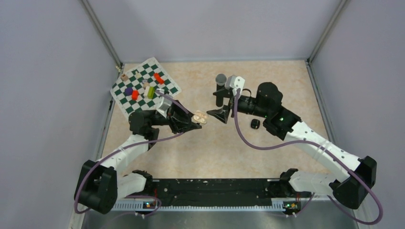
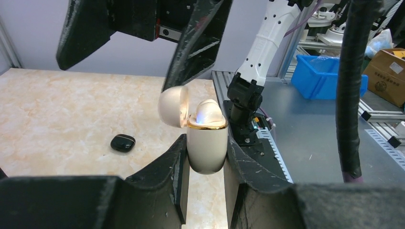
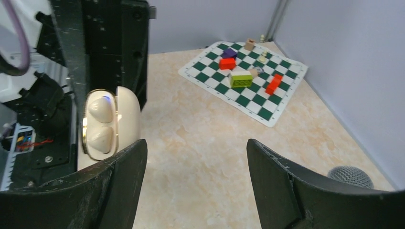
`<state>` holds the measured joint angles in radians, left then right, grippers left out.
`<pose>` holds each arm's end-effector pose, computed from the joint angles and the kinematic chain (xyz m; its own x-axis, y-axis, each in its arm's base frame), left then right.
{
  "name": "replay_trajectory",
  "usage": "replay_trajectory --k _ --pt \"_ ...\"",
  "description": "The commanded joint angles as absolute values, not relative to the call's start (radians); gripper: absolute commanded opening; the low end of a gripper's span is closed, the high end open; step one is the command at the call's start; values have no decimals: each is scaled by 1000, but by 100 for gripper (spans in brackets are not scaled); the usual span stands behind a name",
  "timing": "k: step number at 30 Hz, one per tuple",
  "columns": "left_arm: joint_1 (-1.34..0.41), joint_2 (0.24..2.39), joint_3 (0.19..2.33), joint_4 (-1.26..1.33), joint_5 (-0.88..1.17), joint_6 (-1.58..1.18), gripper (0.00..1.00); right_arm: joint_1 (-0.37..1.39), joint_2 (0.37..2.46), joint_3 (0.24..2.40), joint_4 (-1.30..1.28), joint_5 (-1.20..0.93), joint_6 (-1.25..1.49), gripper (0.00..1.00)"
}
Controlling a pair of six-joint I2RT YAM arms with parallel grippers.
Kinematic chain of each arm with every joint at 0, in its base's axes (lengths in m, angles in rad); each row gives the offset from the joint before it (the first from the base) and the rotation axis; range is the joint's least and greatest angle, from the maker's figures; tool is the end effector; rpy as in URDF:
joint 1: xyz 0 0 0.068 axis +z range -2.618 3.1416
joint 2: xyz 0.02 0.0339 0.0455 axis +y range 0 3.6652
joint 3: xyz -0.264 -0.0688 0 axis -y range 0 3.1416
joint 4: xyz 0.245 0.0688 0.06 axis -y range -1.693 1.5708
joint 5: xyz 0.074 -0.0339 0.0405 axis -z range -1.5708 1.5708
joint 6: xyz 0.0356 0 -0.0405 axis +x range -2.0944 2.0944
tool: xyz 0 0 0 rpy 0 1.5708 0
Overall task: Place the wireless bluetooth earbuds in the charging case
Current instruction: Close the charging case.
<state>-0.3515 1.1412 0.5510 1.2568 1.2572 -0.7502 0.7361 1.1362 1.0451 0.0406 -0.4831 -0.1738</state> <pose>0.1890 -0.1054 0.3196 -0.1263 -0.1777 -0.9759 0.9870 -0.1216 -0.1056 0.1843 0.1893 0.3851 0.1254 -0.0930 -0.9877 -0.9307 0.3337 -0.1496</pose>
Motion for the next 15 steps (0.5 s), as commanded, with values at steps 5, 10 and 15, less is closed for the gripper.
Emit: replay_trajectory --k 5,10,15 --pt "-348 1145 550 1245 1227 -699 0 727 1093 1060 72 -831 -126 76" --pt "-349 1159 547 1194 1199 -658 0 727 1050 1085 59 -783 -118 80" --pt "-353 1186 555 958 1093 -529 0 713 1012 1145 -8 -290 -219 93"
